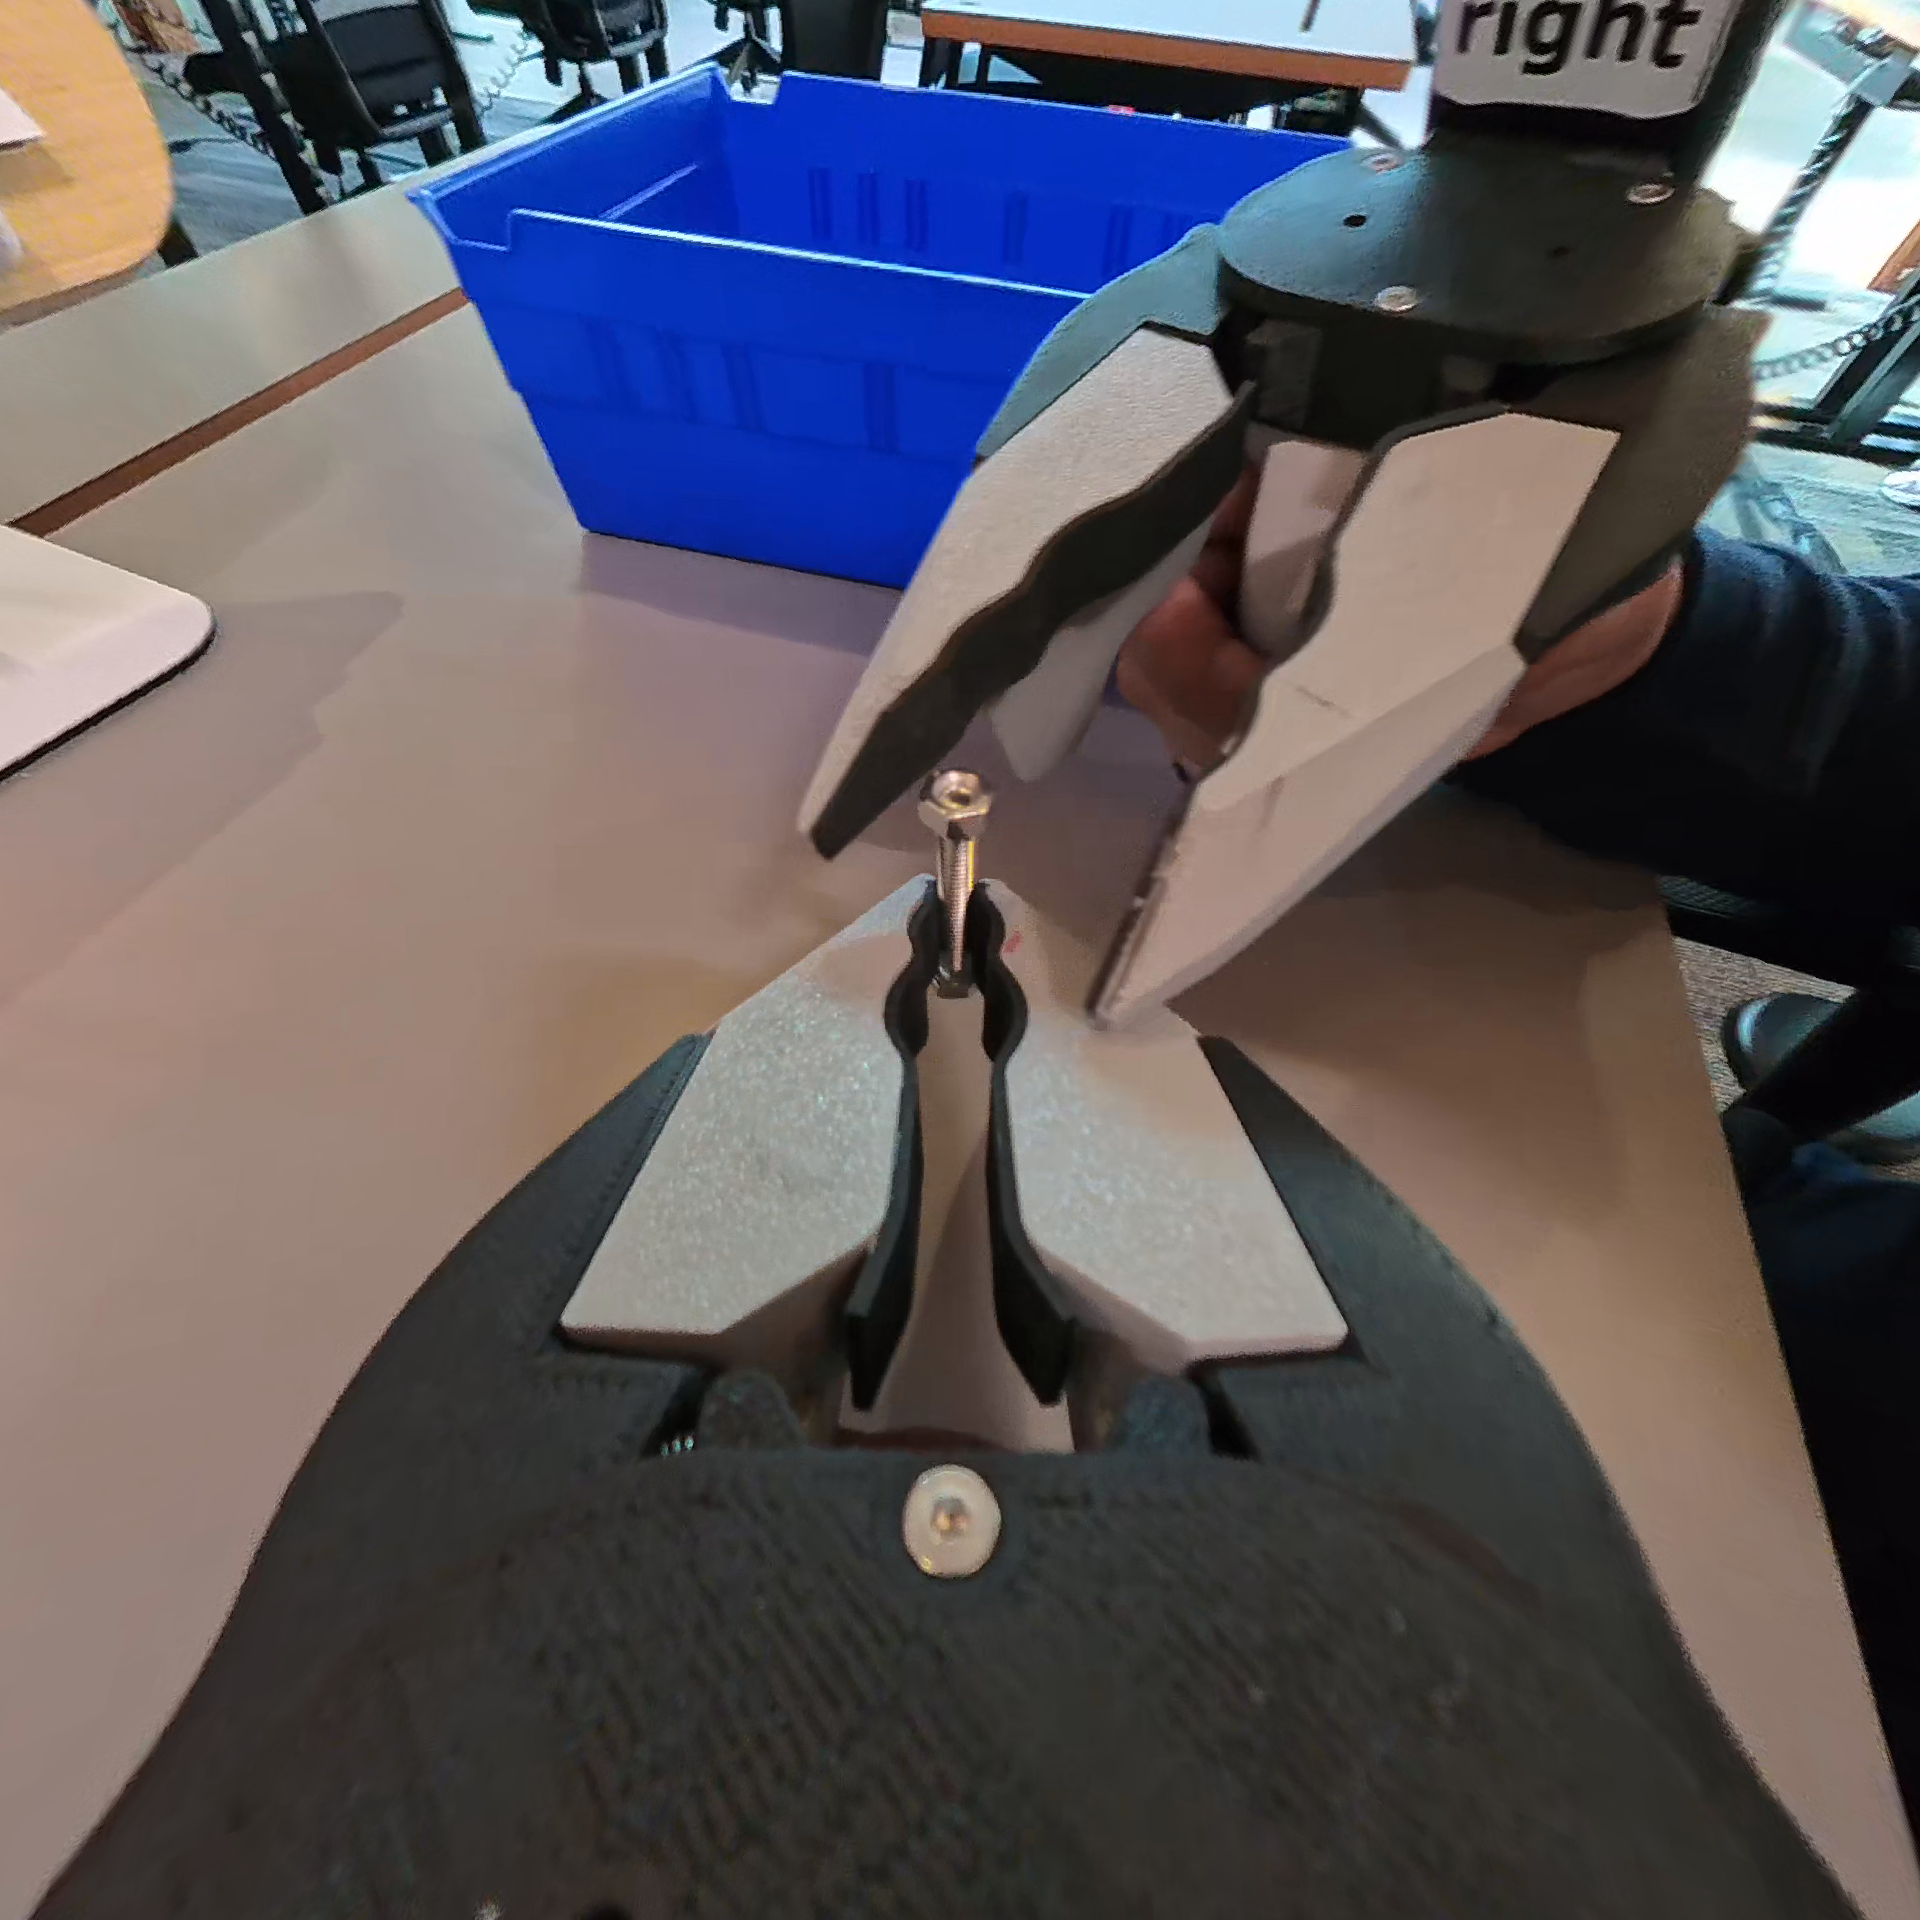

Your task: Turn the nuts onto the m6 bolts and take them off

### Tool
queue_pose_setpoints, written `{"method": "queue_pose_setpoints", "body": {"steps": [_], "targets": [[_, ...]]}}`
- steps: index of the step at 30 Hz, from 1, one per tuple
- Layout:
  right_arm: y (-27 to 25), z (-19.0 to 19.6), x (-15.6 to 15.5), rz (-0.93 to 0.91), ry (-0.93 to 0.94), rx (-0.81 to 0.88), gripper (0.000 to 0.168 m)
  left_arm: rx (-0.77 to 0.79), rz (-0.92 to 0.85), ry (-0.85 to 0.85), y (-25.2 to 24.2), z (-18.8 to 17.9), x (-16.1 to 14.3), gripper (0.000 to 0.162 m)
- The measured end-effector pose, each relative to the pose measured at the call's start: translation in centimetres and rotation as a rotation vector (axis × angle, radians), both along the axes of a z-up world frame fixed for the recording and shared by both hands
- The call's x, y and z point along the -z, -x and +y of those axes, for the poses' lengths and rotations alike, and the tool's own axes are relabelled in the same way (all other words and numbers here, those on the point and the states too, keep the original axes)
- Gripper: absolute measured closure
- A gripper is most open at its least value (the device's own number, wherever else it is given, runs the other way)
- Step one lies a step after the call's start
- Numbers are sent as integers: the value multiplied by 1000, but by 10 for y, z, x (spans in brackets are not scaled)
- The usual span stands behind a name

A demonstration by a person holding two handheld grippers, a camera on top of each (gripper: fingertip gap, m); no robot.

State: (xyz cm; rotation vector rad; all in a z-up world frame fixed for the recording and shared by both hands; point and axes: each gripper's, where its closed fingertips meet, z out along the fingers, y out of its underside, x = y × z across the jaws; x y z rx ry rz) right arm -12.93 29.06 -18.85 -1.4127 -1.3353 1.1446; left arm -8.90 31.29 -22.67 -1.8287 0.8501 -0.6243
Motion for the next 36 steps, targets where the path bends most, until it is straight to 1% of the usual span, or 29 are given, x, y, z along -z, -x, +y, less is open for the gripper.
{"method": "queue_pose_setpoints", "body": {"steps": [5, 6, 8, 11, 14, 16, 19, 20, 22, 23, 24, 25, 27, 29, 32, 34, 35, 36], "targets": [[-2, 3, 0, 0, 19, 8, 125, -49, -14, 18, 12, 8, 1, 159], [-3, 3, 0, 3, 18, 11, 125, -64, -11, 21, 15, 10, 1, 159], [-5, 3, -2, 14, 19, 7, 131, -98, 1, 26, 24, 16, 3, 159], [-6, 7, -3, 20, 26, 23, 130, -118, -17, 37, 32, 20, 4, 159], [-4, 7, -3, 26, 46, 23, 125, -72, -36, 33, 26, 15, 1, 159], [-2, 6, -2, 22, 58, 16, 120, -13, -33, 24, 14, 7, -1, 159], [1, -2, -1, 18, 75, -22, 120, 59, -57, 31, -1, -5, -4, 159], [1, -4, -1, 17, 77, -34, 123, 34, -42, 32, 1, -2, -3, 159], [0, -1, 2, 2, 67, -13, 116, -43, -21, 27, 14, 9, 0, 159], [-2, -1, 2, 1, 64, -15, 122, -85, -47, 41, 22, 15, -1, 159], [-3, -2, 0, 13, 74, -31, 132, -118, -86, 61, 31, 20, -3, 159], [-4, 0, -3, 30, 86, -21, 129, -135, -110, 81, 38, 24, -3, 160], [-4, 5, -7, 54, 98, 4, 121, -143, -92, 92, 45, 26, 1, 160], [-3, 6, -9, 63, 111, 4, 118, -87, -94, 94, 34, 19, 0, 160], [1, 2, -2, 25, 117, -12, 115, 9, -64, 82, 9, 3, 1, 159], [2, -3, 2, 2, 106, -30, 115, -12, -33, 59, 9, 5, 2, 159], [1, -2, 3, -5, 89, -23, 112, -40, -34, 65, 14, 10, 3, 159], [-1, -4, 3, -7, 71, -34, 123, -82, -47, 80, 23, 16, 4, 159]]}}
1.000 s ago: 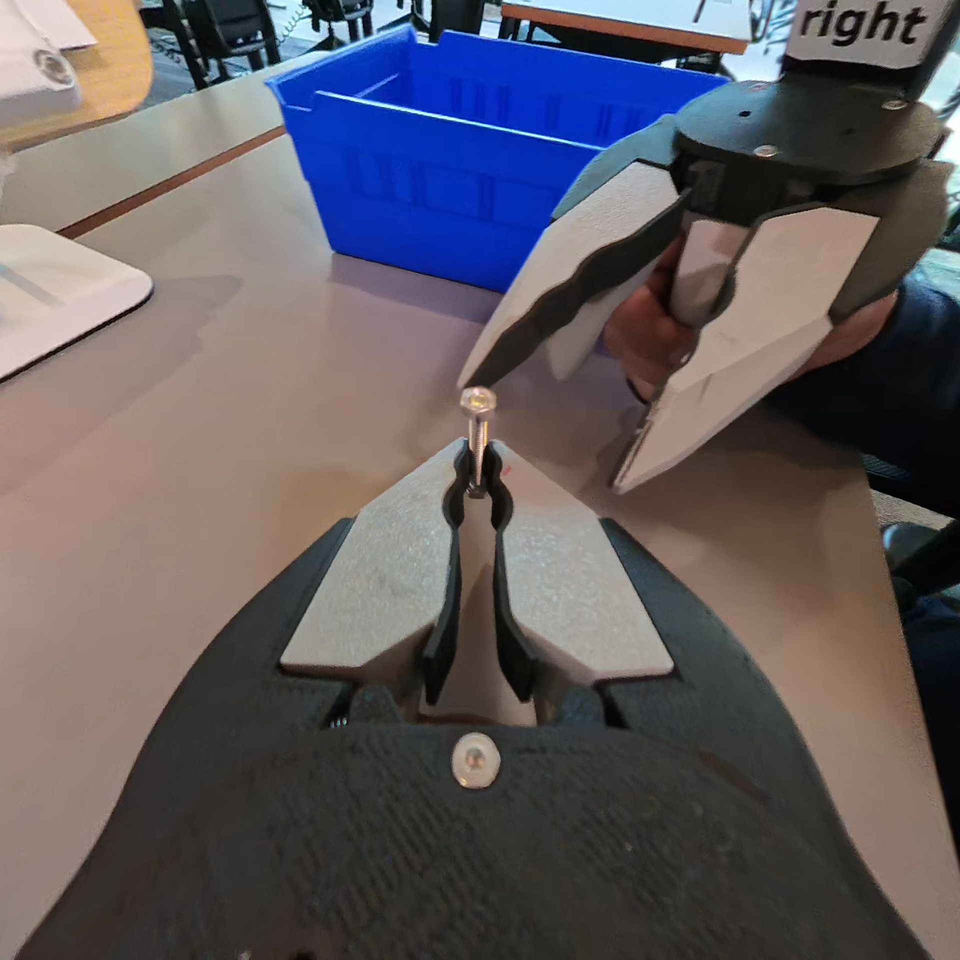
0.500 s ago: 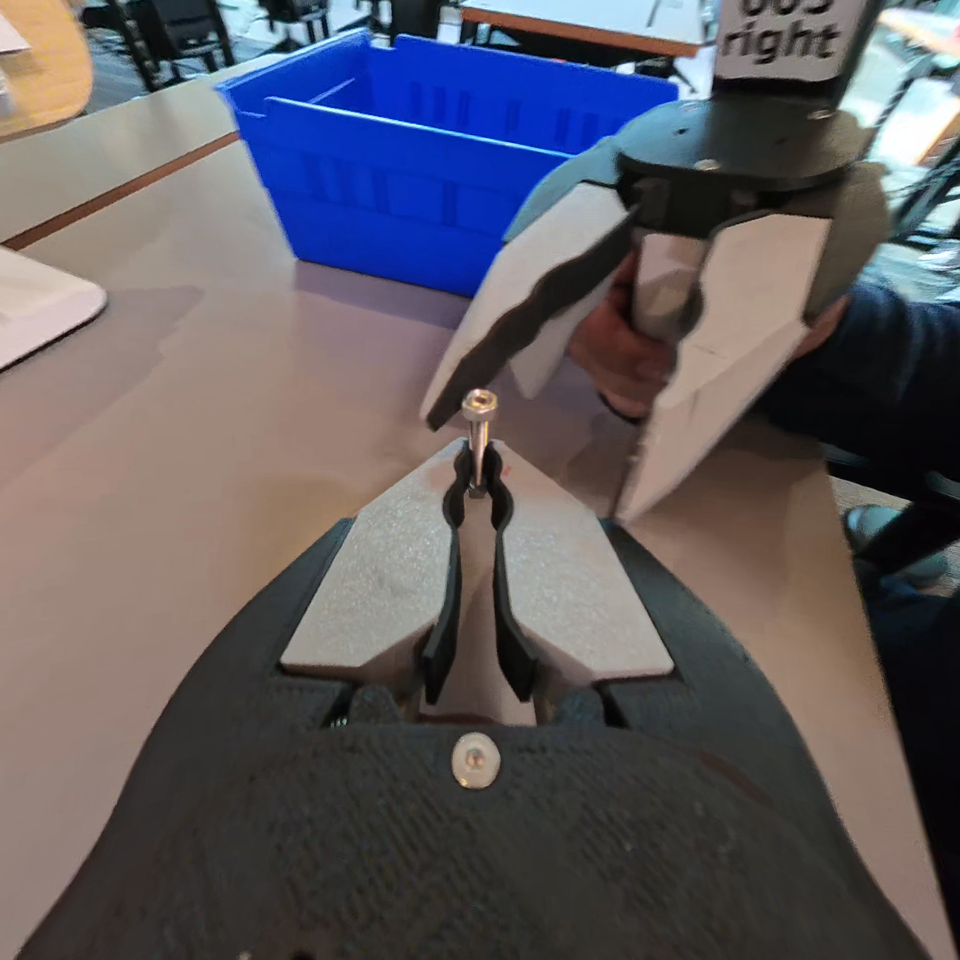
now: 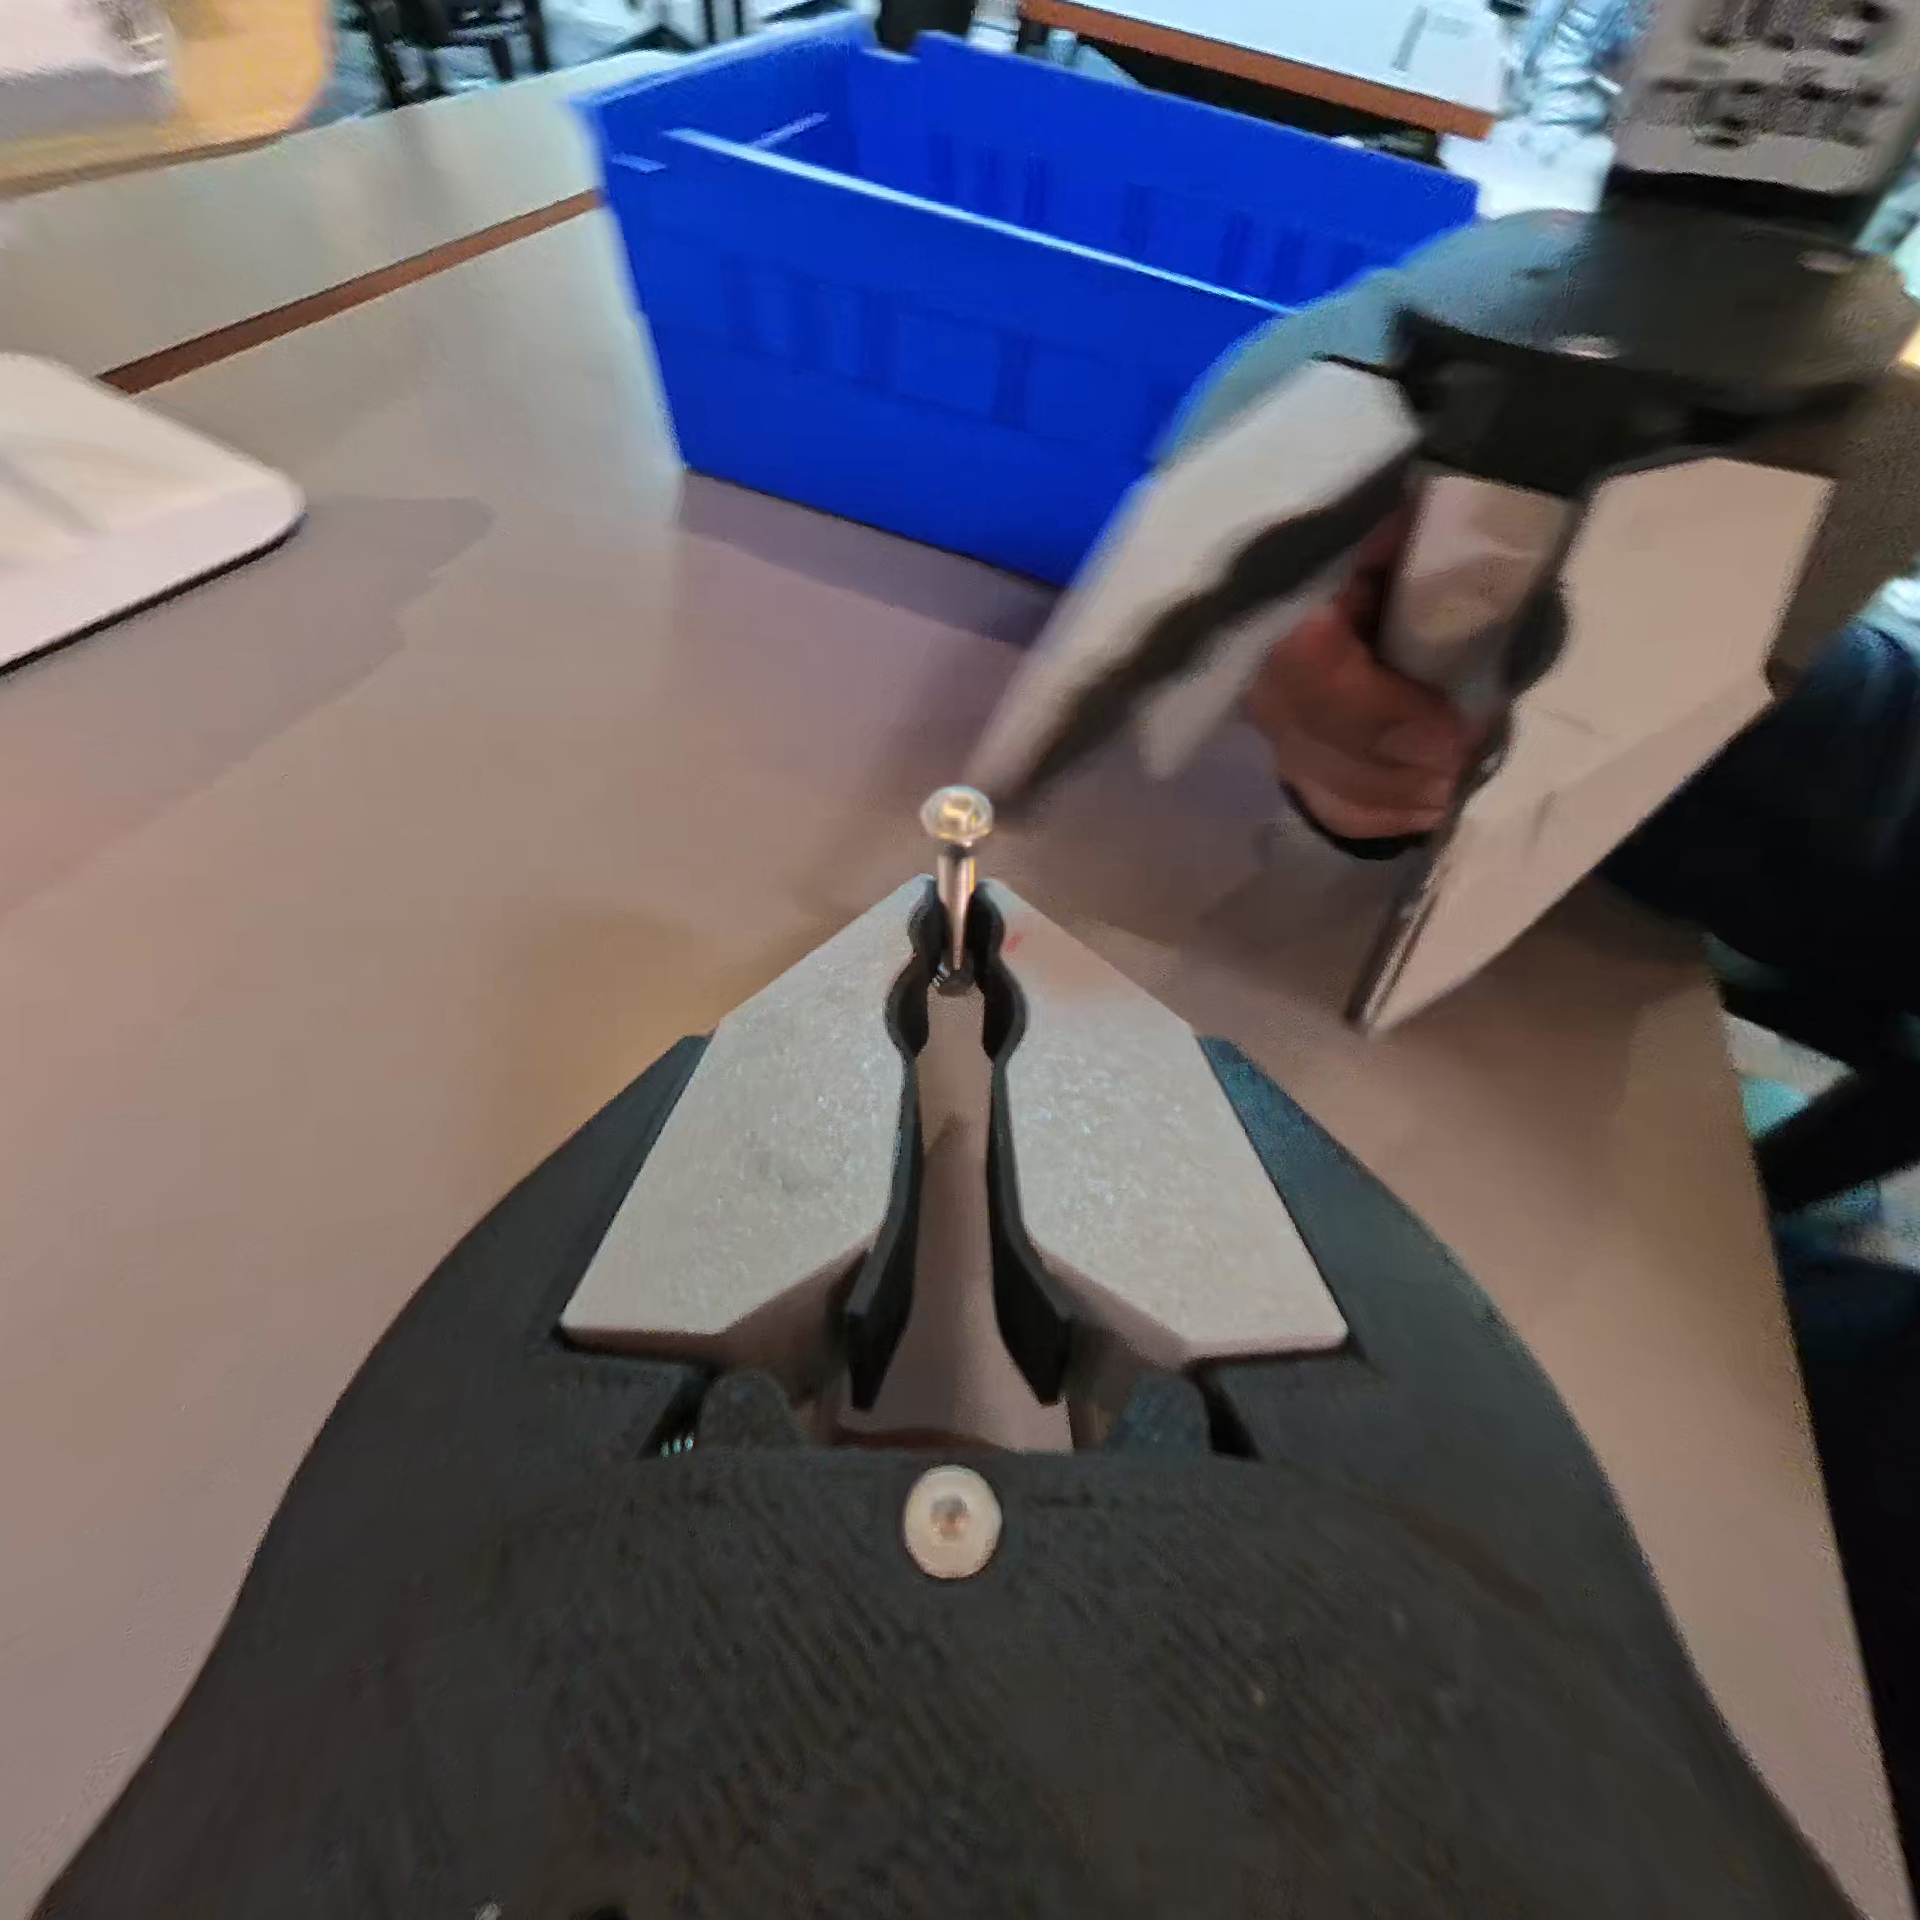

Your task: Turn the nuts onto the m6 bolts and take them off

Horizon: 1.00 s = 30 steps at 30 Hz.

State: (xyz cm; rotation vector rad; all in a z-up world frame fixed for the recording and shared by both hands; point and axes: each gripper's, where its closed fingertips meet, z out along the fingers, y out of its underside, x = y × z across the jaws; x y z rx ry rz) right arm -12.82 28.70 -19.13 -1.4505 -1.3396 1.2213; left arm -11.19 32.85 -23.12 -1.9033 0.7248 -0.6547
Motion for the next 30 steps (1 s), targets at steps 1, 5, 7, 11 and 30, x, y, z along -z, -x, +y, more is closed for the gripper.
{"method": "queue_pose_setpoints", "body": {"steps": [1, 5, 7, 11, 30], "targets": [[-2, -5, -3, 19, 2, -34, 145, -42, -1, 14, 11, 6, 3, 159], [0, 7, -5, 27, 51, 22, 122, -48, -17, 29, 20, 9, 4, 159], [2, 13, -2, 14, 53, 53, 120, -2, -21, 31, 7, 2, 2, 159], [8, 6, 3, -14, 60, 11, 119, 47, 6, 13, -7, -7, 2, 159], [-2, 5, -11, 65, 100, 2, 134, -68, 23, 32, 31, 13, 9, 159]]}}
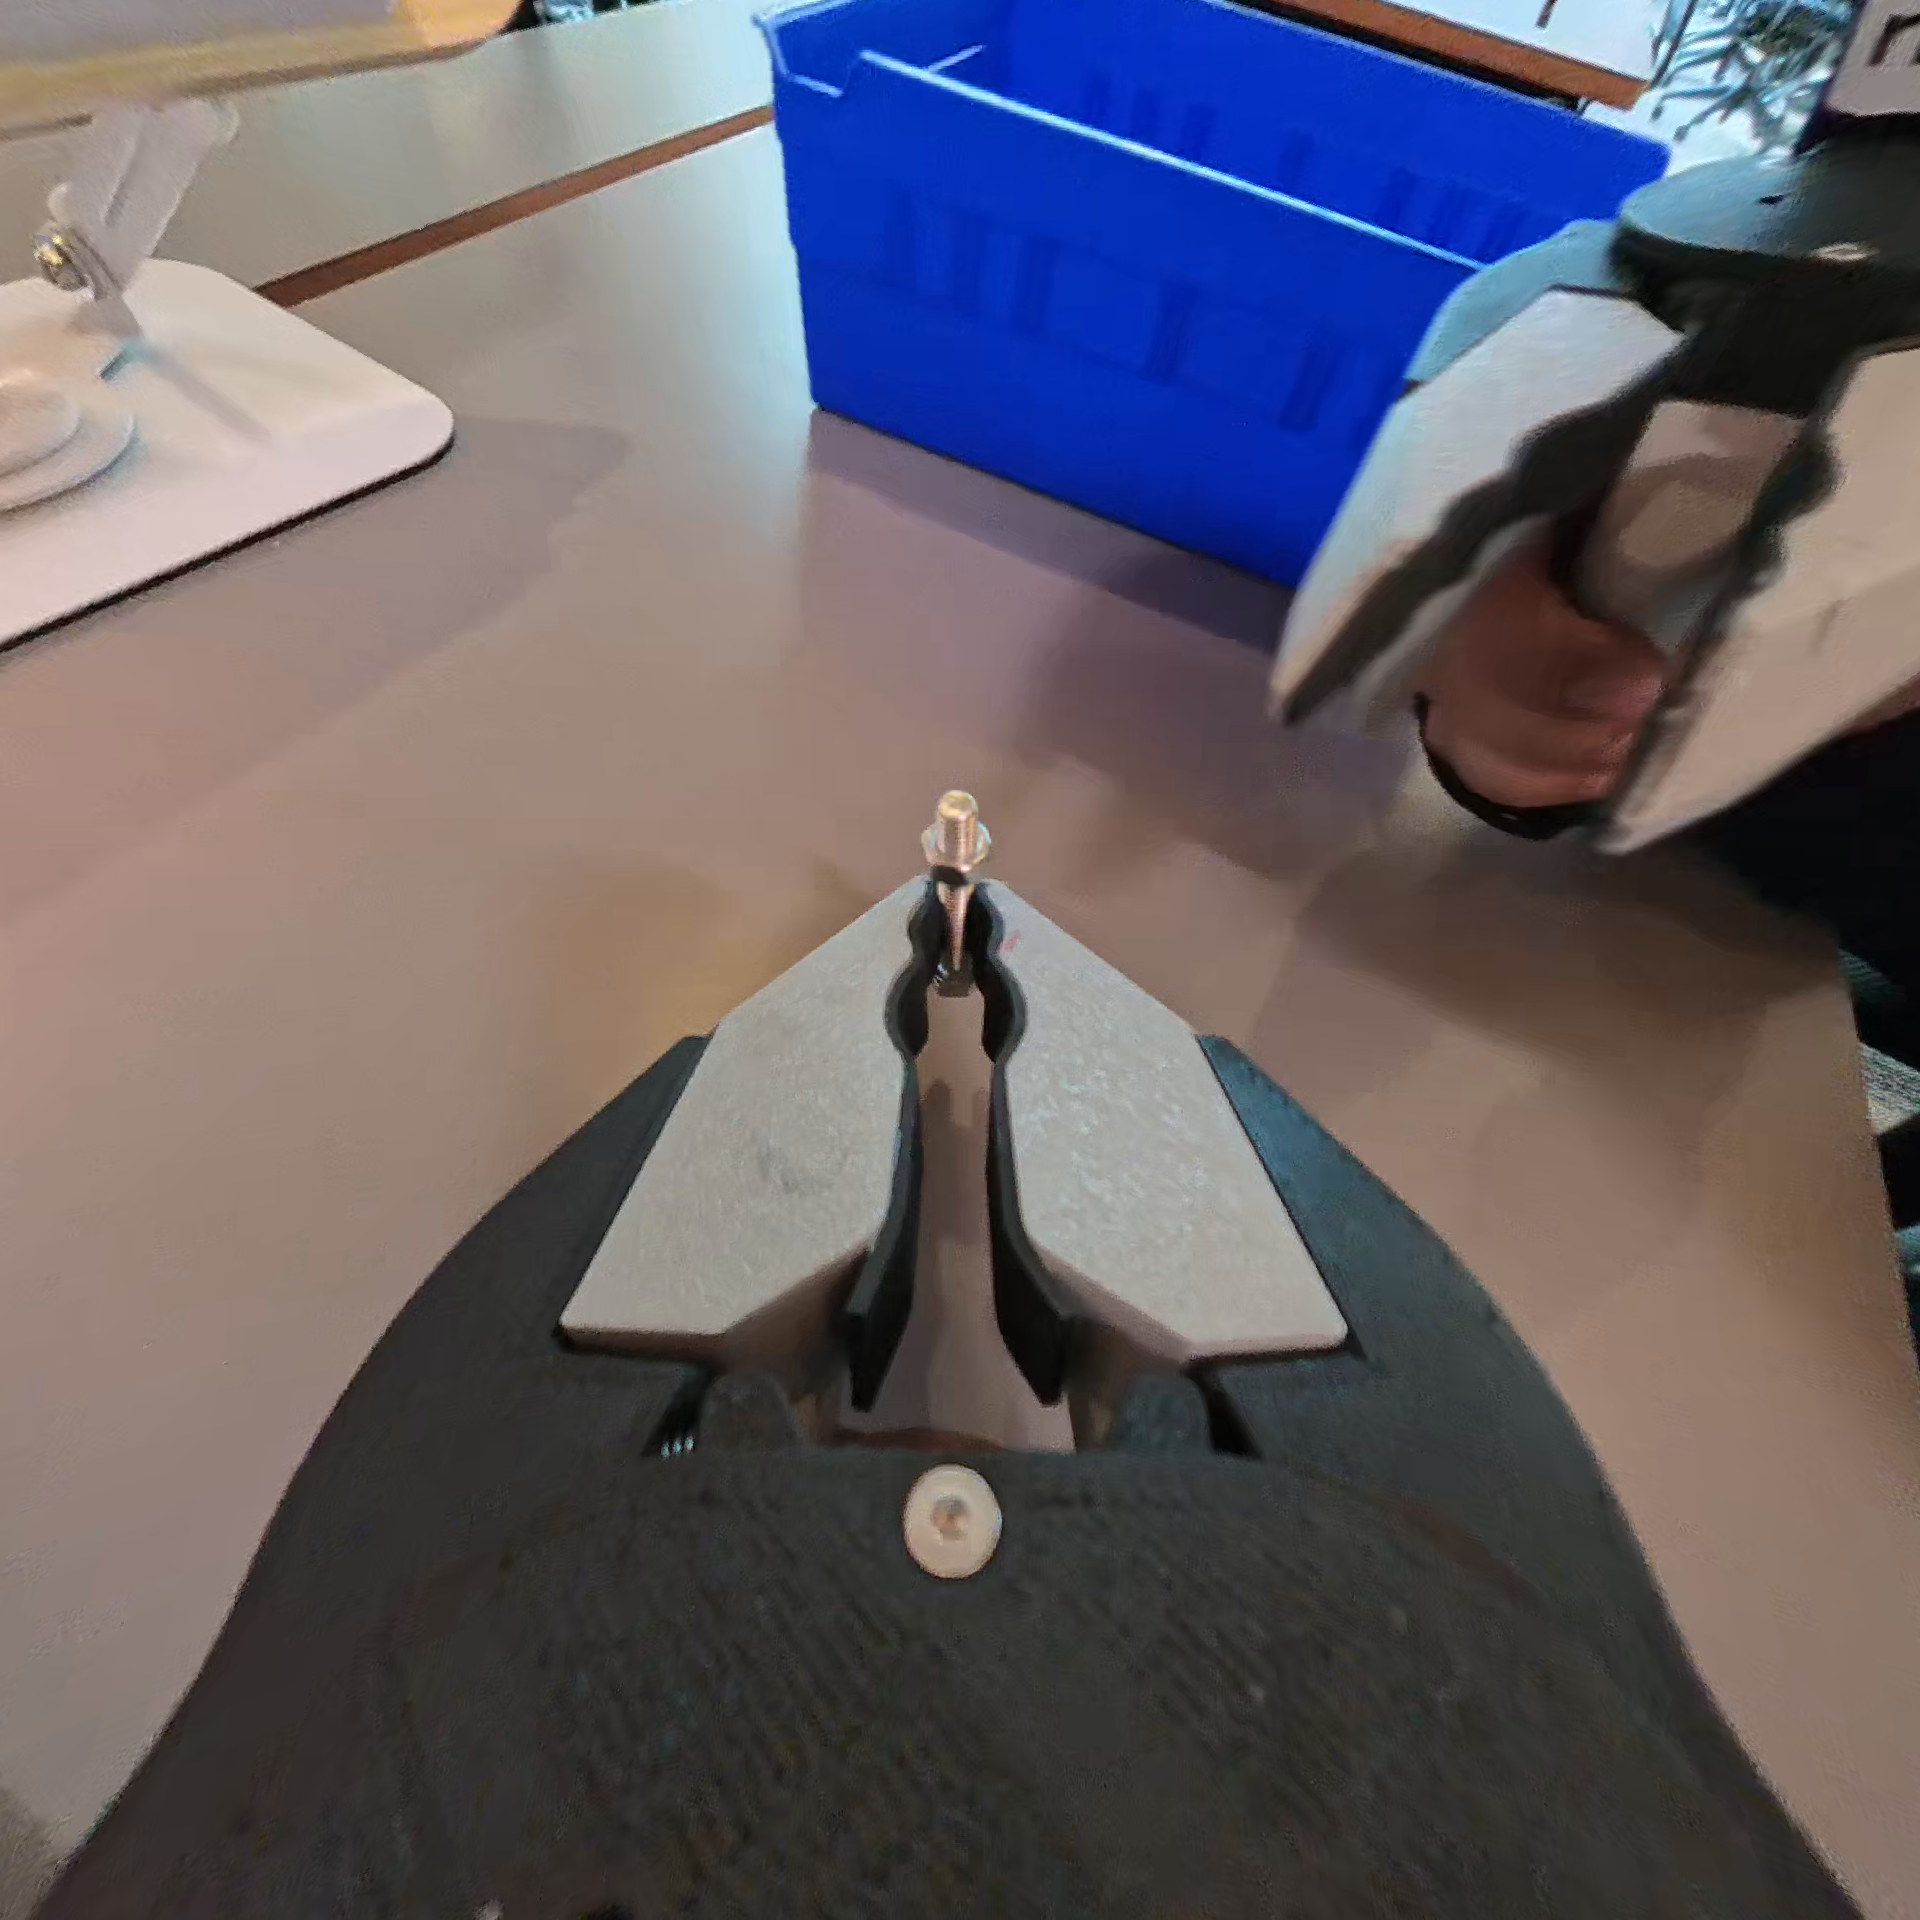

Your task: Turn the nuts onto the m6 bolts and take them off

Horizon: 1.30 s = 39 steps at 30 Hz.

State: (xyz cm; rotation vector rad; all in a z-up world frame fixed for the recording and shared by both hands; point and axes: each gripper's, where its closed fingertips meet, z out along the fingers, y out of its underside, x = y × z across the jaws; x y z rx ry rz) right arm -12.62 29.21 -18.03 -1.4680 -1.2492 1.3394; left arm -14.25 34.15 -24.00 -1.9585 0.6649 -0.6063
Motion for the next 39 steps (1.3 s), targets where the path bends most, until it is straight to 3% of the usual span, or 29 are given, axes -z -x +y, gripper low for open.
{"method": "queue_pose_setpoints", "body": {"steps": [4, 7, 8, 13, 16, 19, 22, 26, 30, 32, 34, 35, 36, 39], "targets": [[3, 15, 14, -73, -3, 82, 132, 110, -23, -25, -31, -18, -9, 159], [4, 14, 23, -122, -50, 88, 160, 157, -9, -45, -48, -28, -11, 159], [4, 13, 25, -133, -59, 88, 162, 152, 6, -47, -48, -28, -10, 159], [4, 20, 30, -180, -102, 143, 162, 133, 0, -29, -45, -24, -6, 159], [-4, 38, 30, -197, -146, 251, 162, 93, -22, -29, -38, -18, -7, 150], [-11, 42, 18, -154, -192, 301, 162, 52, -12, -14, -30, -12, -5, 136], [-20, 40, -6, -104, -255, 350, 162, 48, 5, 6, -28, -11, 2, 133], [-52, 39, -62, -56, -411, 453, 162, 48, 14, 4, -28, -11, 2, 134], [-124, 78, -115, -83, -525, 699, 161, 52, 32, -1, -29, -12, 3, 136], [-163, 111, -113, -164, -500, 810, 161, 56, 41, -5, -30, -13, 4, 136], [-194, 145, -86, -307, -394, 874, 161, 62, 52, -8, -32, -14, 5, 137], [-207, 159, -71, -381, -337, 901, 148, 63, 58, -9, -32, -14, 5, 137], [-215, 166, -62, -425, -305, 923, 136, 64, 62, -10, -32, -14, 6, 137], [-197, 150, -78, -344, -359, 876, 136, 62, 60, -5, -32, -13, 6, 137]]}}
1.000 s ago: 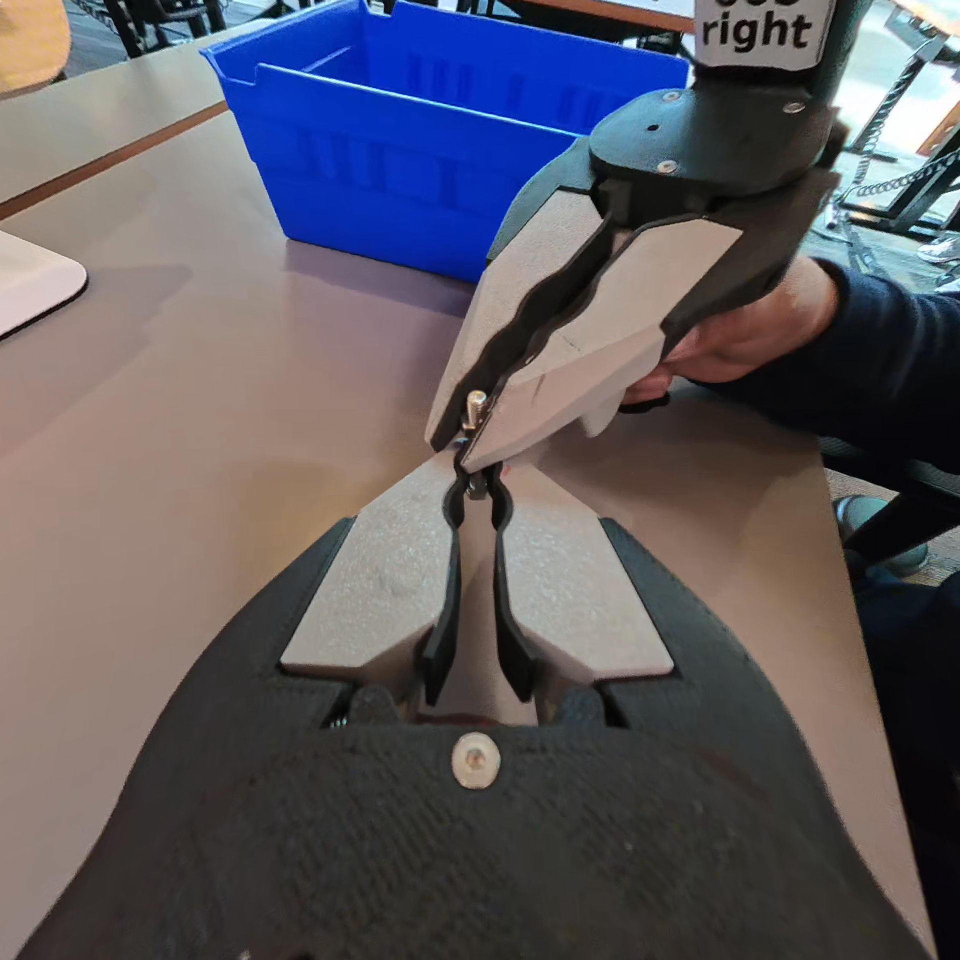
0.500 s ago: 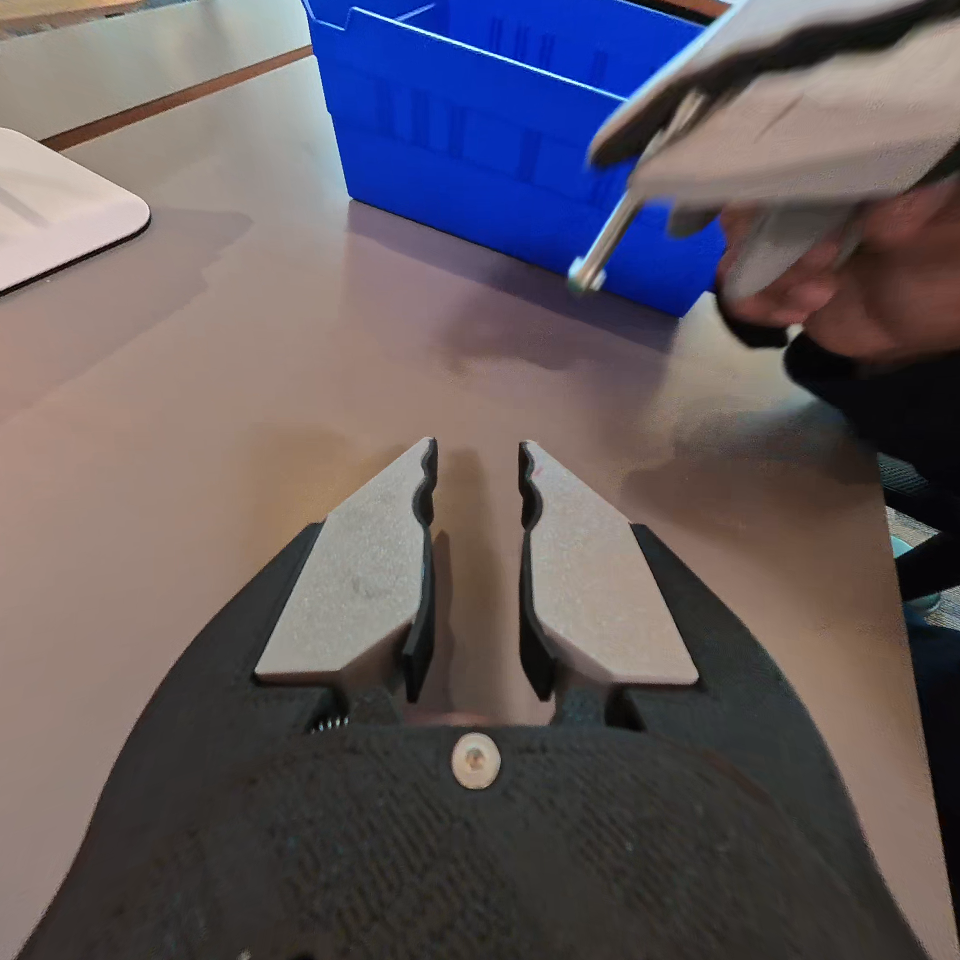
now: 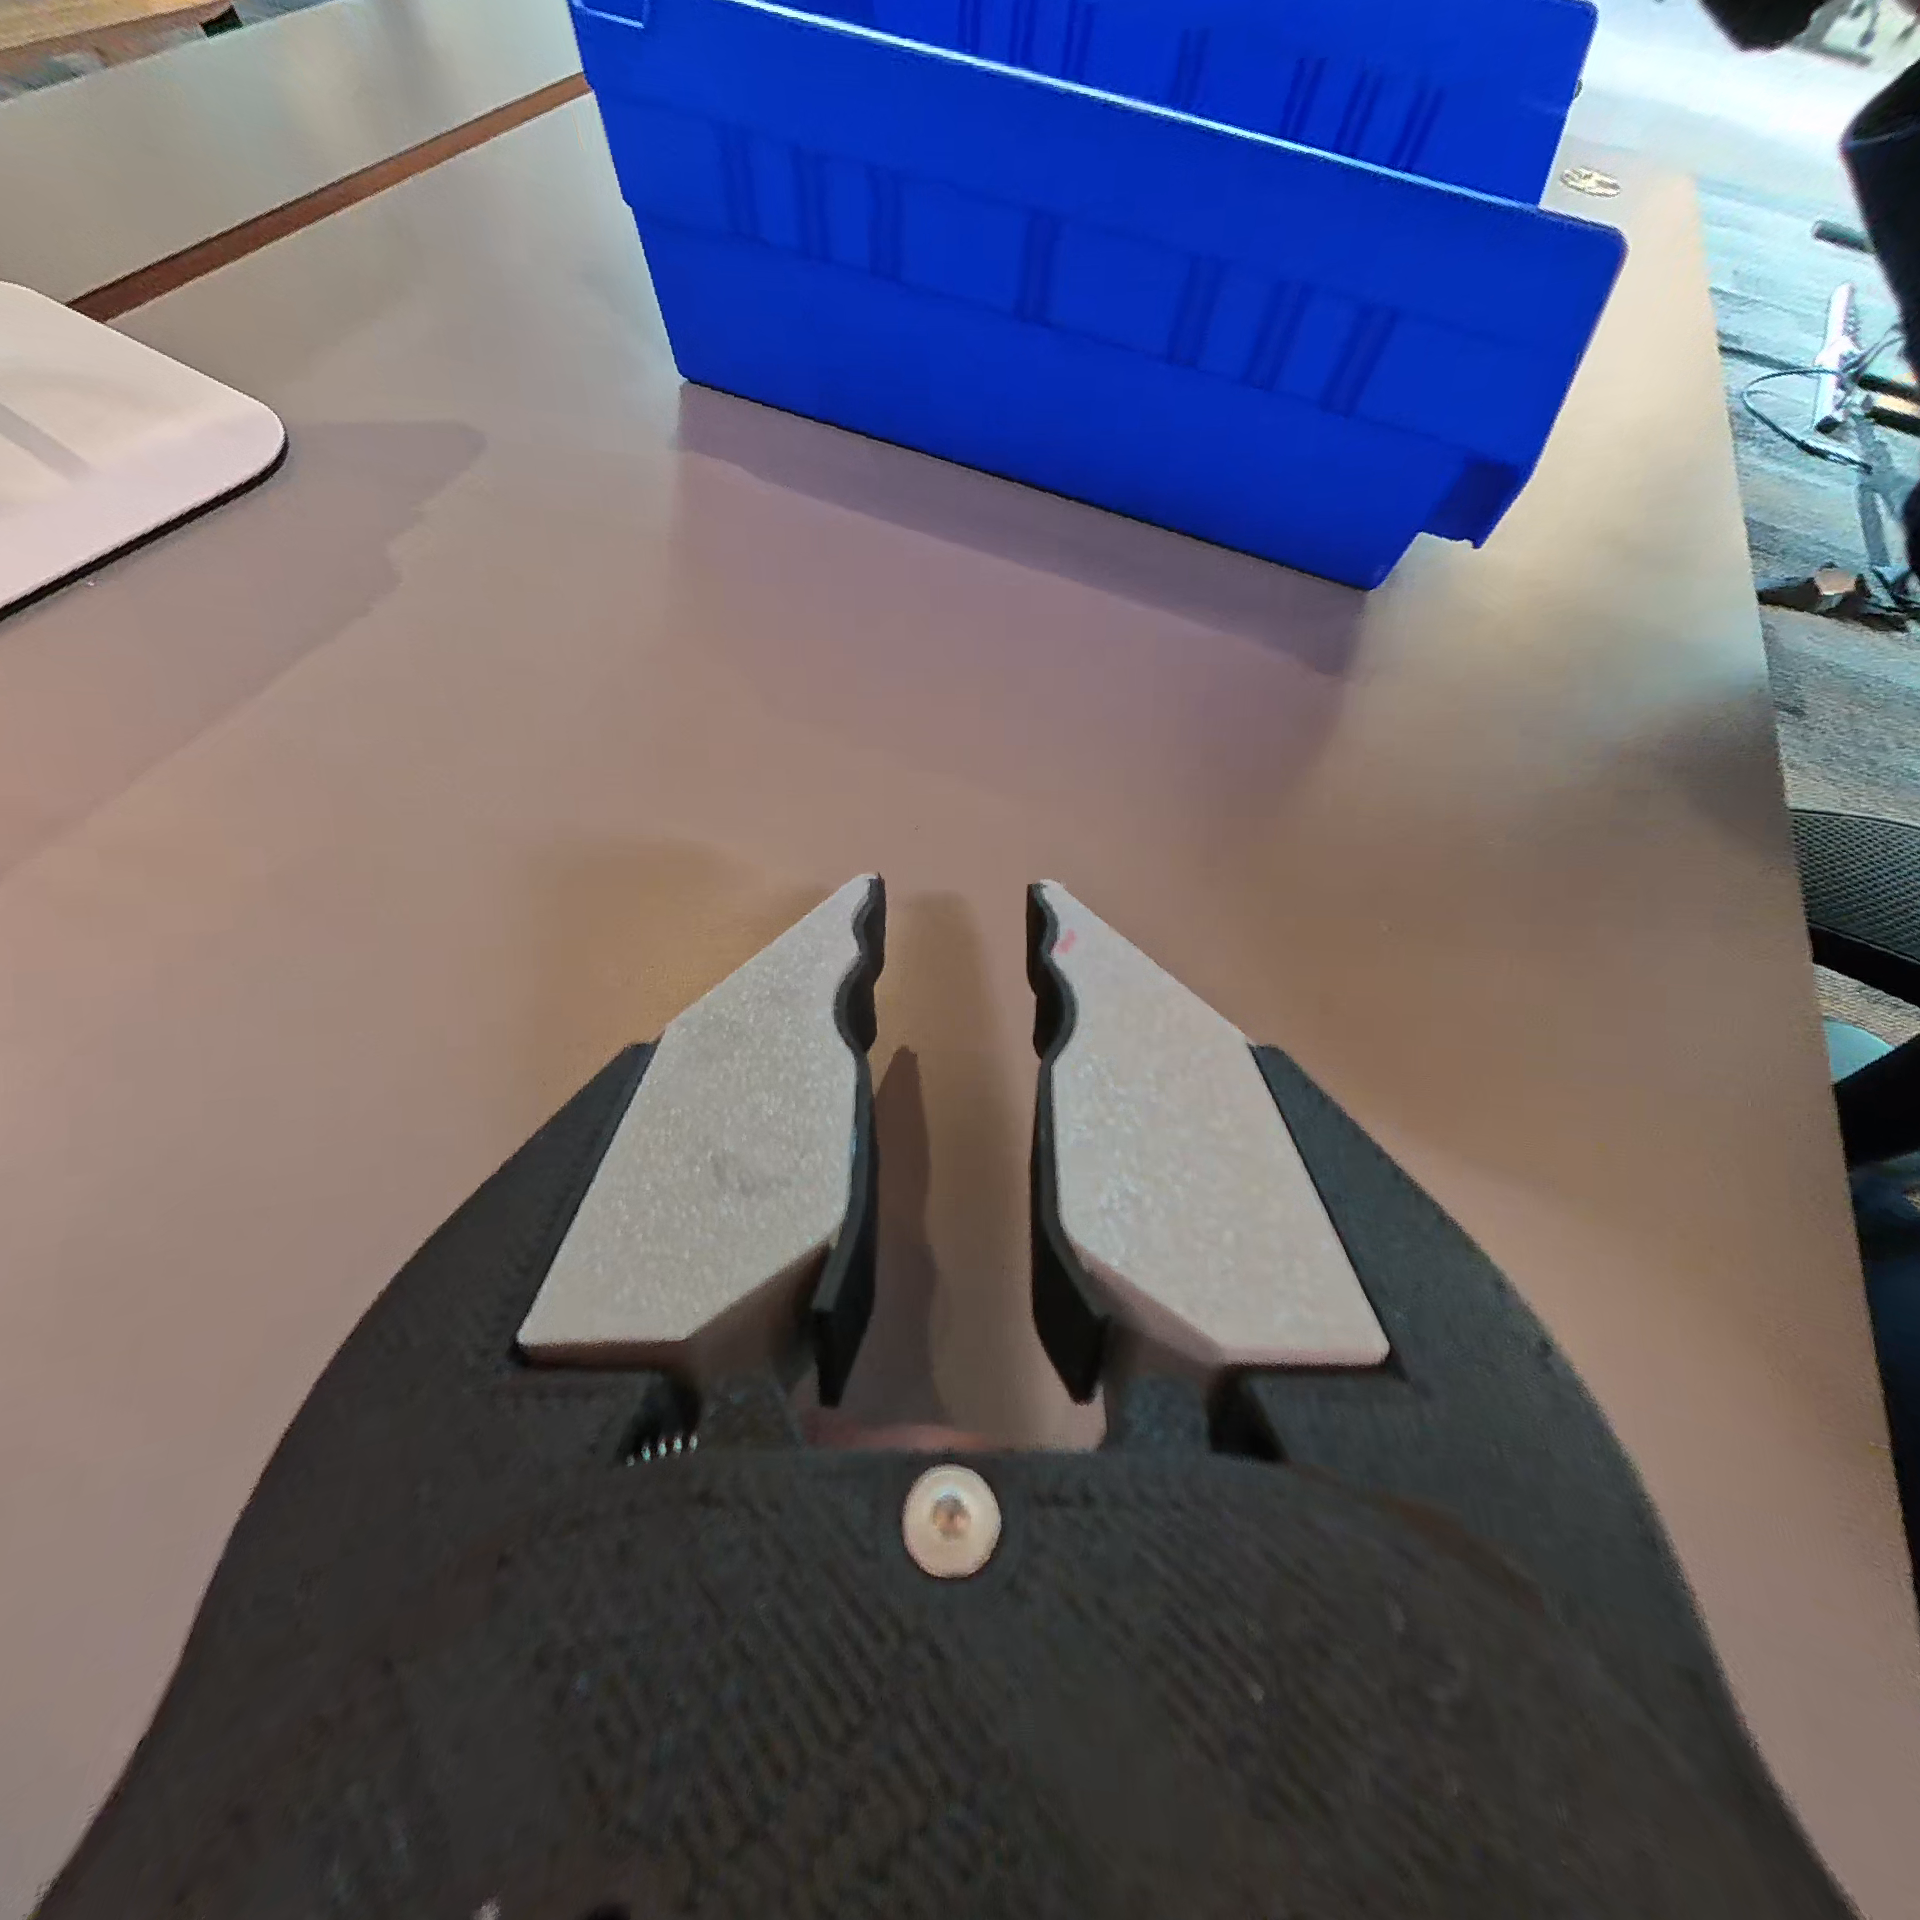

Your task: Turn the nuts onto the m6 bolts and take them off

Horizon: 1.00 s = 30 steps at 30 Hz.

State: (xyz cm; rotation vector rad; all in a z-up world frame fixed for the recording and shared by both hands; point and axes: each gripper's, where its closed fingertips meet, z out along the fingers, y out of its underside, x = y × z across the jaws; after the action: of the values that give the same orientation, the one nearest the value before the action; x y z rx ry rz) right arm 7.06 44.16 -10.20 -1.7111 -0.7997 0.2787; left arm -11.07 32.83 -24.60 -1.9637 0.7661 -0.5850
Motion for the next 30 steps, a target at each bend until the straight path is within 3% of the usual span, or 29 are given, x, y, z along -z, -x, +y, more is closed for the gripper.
{"method": "queue_pose_setpoints", "body": {"steps": [4, 7, 9, 13, 18, 30], "targets": [[67, -49, -14, 68, -23, -224, 134, 3, -8, 26, 0, 1, 2, 137], [131, -92, 7, 75, 59, -454, 131, 4, -11, 32, 0, 1, 3, 137], [161, -101, 29, 44, 82, -514, 131, 1, -16, 34, 0, 1, 2, 137], [196, -80, 65, 143, 143, -482, 133, 3, -21, 31, 0, 1, 1, 137], [194, -47, 122, 63, 250, -413, 120, 16, 2, 17, -2, -1, 2, 137], [199, -59, 136, 43, 264, -444, 124, 33, 113, -28, -7, -4, 10, 137]]}}
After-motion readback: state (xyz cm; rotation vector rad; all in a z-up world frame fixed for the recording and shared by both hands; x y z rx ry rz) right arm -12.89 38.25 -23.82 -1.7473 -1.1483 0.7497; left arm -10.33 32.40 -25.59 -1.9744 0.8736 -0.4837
